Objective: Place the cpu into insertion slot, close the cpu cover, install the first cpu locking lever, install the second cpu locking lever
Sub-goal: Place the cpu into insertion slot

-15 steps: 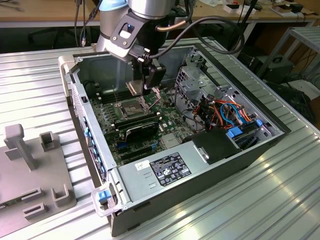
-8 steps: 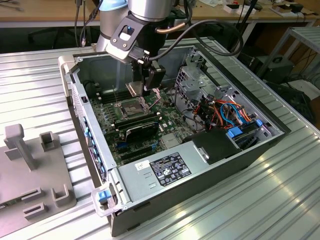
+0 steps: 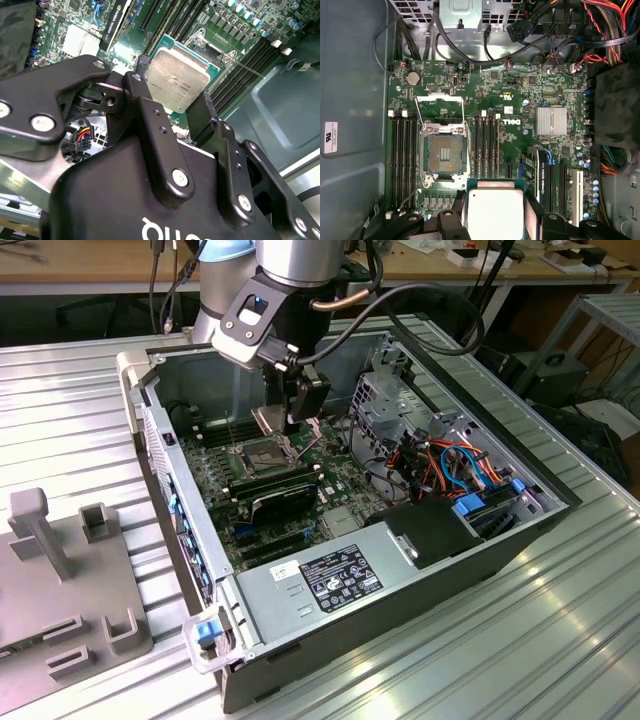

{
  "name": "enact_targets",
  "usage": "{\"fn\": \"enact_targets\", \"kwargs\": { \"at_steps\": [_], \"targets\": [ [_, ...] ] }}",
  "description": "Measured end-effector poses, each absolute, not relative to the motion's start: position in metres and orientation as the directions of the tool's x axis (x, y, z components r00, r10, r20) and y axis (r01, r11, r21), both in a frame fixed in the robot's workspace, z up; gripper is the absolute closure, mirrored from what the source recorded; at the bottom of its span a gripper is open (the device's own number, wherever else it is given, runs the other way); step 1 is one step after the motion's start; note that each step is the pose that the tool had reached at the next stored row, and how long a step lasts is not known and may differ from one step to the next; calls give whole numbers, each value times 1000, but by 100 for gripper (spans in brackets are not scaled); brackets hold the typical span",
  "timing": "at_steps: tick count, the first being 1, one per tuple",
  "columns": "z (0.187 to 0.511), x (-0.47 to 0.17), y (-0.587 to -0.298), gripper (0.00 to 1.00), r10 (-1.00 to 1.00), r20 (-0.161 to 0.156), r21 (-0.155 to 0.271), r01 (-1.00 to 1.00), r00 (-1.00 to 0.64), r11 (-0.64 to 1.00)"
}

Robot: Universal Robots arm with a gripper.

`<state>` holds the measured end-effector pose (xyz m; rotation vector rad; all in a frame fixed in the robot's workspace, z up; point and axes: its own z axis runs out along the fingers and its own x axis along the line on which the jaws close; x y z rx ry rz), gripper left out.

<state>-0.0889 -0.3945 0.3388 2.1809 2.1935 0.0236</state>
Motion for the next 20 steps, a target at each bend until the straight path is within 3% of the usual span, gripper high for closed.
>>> {"fn": "enact_targets", "kwargs": {
  "at_steps": [20],
  "targets": [
    [324,-87,-394,45,1000,-24,45,999,-5,6]
  ]
}}
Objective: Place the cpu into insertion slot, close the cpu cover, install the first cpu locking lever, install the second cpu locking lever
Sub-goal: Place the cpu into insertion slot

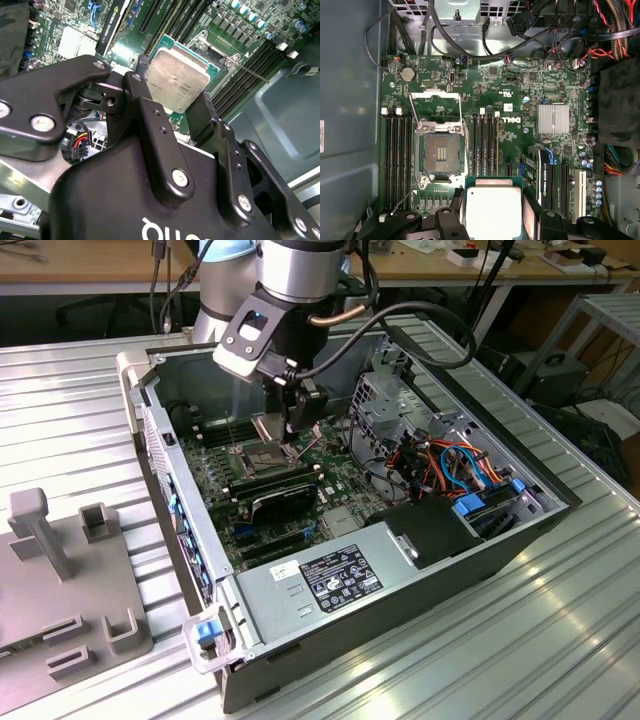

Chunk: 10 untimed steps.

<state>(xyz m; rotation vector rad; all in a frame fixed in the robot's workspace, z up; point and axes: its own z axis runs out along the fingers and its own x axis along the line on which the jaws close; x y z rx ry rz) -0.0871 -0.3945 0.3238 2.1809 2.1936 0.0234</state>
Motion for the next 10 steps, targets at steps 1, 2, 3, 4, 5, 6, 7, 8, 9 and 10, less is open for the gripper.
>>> {"fn": "enact_targets", "kwargs": {
  "at_steps": [1,2,3,4,5,6,7,8,9,10],
  "targets": [
    [323,-86,-394,45,1000,-24,44,999,-5,6],
    [322,-86,-394,45,1000,-24,44,999,-5,6],
    [321,-85,-394,45,1000,-24,44,999,-5,6],
    [321,-85,-394,45,1000,-24,44,999,-5,6],
    [320,-84,-394,45,1000,-24,44,999,-5,6],
    [319,-84,-394,45,1000,-24,44,999,-5,6],
    [319,-84,-394,45,1000,-24,44,999,-5,6],
    [319,-84,-394,45,1000,-24,44,999,-5,6],
    [319,-84,-394,45,1000,-24,44,999,-5,6],
    [319,-84,-394,45,1000,-24,44,999,-5,6]
  ]
}}
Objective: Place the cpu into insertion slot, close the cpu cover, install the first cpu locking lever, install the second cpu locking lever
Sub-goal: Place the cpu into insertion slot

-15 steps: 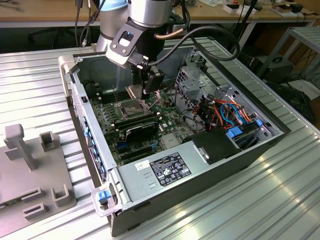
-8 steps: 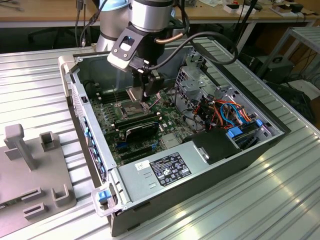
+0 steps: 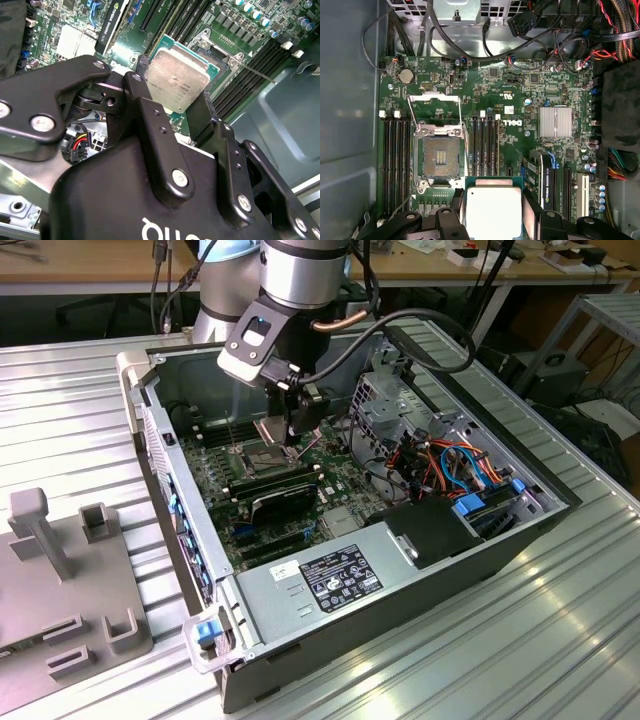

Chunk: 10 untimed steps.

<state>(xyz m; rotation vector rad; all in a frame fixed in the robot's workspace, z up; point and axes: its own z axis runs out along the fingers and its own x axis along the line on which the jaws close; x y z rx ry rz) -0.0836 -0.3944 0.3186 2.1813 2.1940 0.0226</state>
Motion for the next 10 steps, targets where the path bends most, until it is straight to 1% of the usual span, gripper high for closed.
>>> {"fn": "enact_targets", "kwargs": {
  "at_steps": [10],
  "targets": [
    [318,-84,-394,45,1000,-24,44,999,-5,6]
  ]
}}
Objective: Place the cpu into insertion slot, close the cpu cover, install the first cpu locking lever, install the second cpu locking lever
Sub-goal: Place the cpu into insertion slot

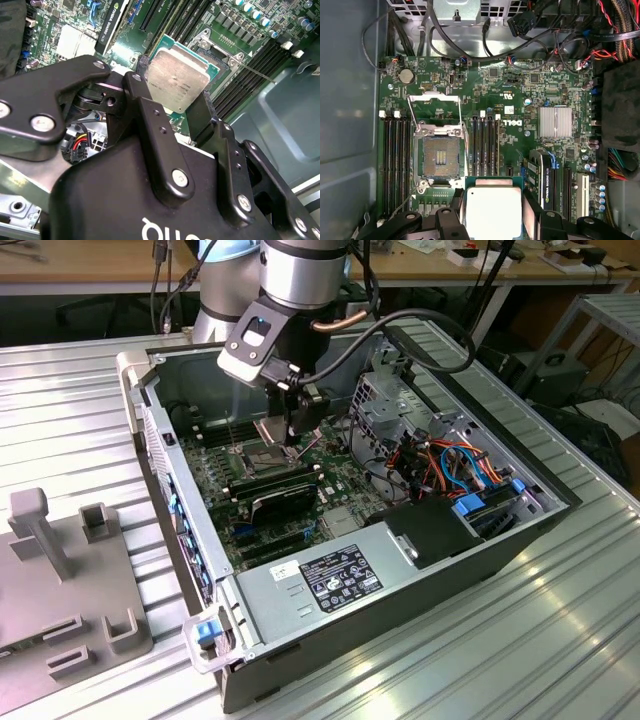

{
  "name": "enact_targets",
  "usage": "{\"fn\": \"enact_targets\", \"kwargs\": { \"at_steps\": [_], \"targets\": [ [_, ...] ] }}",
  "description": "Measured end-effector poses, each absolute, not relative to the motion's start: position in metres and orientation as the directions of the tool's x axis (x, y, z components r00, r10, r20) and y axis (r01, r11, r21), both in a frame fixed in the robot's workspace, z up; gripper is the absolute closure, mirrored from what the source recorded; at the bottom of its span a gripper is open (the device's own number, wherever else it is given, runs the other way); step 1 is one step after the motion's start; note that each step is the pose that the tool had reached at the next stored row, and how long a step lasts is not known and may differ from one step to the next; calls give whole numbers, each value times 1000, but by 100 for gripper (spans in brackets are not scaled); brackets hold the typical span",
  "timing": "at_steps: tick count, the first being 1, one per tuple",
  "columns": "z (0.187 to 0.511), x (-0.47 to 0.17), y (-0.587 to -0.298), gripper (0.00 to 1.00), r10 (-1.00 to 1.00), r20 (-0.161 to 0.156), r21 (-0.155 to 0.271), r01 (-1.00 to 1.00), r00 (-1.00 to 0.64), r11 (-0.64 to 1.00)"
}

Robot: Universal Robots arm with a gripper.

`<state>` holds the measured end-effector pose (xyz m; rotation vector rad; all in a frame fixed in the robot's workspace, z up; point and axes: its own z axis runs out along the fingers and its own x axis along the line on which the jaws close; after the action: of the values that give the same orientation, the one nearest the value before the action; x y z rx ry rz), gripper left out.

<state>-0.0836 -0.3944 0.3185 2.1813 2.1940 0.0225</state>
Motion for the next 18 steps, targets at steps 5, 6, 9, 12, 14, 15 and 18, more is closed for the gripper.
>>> {"fn": "enact_targets", "kwargs": {
  "at_steps": [5,6,9,12,14,15,18],
  "targets": [
    [312,-84,-394,45,1000,-23,44,999,-5,6],
    [311,-84,-394,45,1000,-23,44,999,-5,6],
    [310,-84,-394,45,1000,-24,44,999,-5,6],
    [309,-84,-394,45,1000,-23,44,999,-5,6],
    [308,-84,-394,45,1000,-23,44,999,-5,6],
    [308,-84,-394,45,1000,-23,44,999,-5,6],
    [308,-84,-394,45,1000,-23,44,999,-5,6]
  ]
}}
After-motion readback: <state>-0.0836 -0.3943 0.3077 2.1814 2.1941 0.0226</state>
